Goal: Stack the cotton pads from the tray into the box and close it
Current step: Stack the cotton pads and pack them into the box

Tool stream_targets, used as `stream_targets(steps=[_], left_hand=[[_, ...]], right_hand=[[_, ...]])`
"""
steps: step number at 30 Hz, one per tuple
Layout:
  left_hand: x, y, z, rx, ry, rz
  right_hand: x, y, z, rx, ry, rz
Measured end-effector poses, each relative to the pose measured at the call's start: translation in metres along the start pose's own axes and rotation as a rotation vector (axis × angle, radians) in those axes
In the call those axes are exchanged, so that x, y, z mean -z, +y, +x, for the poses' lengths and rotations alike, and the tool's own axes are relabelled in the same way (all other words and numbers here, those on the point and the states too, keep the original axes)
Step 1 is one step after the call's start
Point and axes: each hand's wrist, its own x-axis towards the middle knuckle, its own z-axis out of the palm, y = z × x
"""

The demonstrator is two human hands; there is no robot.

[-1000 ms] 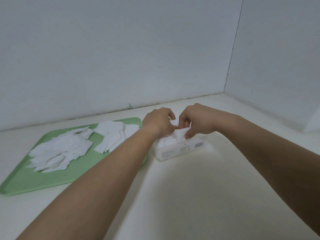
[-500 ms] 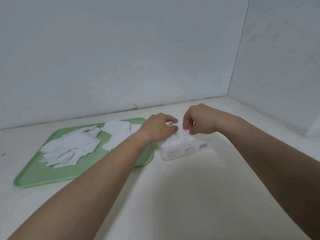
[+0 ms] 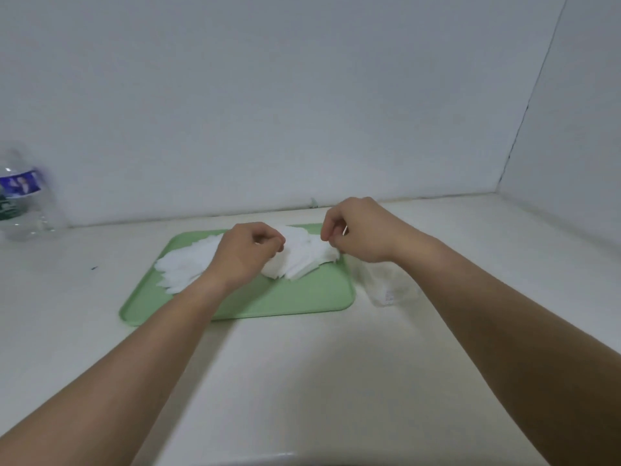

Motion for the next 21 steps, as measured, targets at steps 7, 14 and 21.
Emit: stream_targets(steps=[7, 14, 21], left_hand=[[0.003, -0.029, 0.005, 0.026, -0.041, 0.161], [-0.013, -0.037, 0.026, 0.116, -0.199, 0.388], [-0.02, -0.041, 0.025, 0.095, -0.167, 0.272]], right_hand=[[-0.064, -0.001, 0.031, -0.14, 0.054, 0.073], [-0.102, -0.007, 0.039, -0.342, 0.255, 0.487], [-0.116, -0.007, 0.04, -0.414, 0.258, 0.617]])
